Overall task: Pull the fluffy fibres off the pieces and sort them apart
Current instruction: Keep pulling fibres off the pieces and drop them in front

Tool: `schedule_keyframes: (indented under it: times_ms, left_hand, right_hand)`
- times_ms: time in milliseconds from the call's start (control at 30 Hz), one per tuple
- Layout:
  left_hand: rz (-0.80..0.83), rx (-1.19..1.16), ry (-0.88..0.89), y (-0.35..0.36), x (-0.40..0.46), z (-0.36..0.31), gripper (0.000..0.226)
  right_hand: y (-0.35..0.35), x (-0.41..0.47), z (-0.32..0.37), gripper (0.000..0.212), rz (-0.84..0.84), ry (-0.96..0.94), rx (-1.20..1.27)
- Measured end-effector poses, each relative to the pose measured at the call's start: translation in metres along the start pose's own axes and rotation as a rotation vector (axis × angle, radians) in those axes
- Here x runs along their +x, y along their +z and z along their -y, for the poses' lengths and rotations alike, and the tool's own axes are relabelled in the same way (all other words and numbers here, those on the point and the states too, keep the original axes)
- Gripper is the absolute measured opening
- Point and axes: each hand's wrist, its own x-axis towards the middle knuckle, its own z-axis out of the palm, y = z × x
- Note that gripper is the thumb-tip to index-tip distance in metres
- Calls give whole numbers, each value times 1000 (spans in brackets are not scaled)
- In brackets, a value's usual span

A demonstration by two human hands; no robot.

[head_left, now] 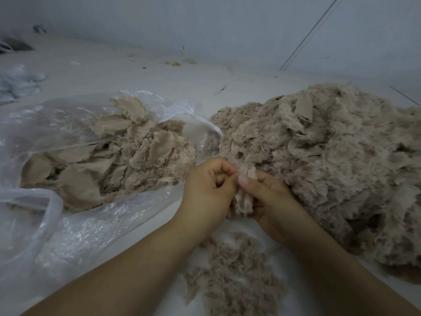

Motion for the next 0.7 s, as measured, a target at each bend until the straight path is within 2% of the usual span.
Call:
schedule_keyframes:
  times_ms: [33,67,267,333,433,500,533,600,700]
  left_hand:
    - [0,-4,7,1,-1,0,14]
    - [-2,-11,16,1,-1,-1,14]
    - [47,-145,-8,-1,-2,-8,17]
    - [46,-170,-39,-3,-1,-8,23]
    - [2,-199,-104,-7,2,-5,35]
    - [-17,-220,-139,-9,4,-4,36]
    - [-19,-227,-149,-9,4,-4,36]
    - [-7,-220,-148,-8,4,-3,33]
    - [32,-187,-143,-6,3,-3,31]
  right_hand:
    - [1,0,1,15,1,2,-11]
    - [1,0,2,9,5,9,-4]
    - [3,2,4,23,104,23,58]
    - [3,3,4,23,60,45,77]
    - [3,4,4,27,-108,87,101]
    - [2,5,3,36,-155,96,117]
    - [2,4,4,32,-159,100,151]
    - [3,1,6,18,-121,93,210]
    - [6,-2,9,43,77,40,104]
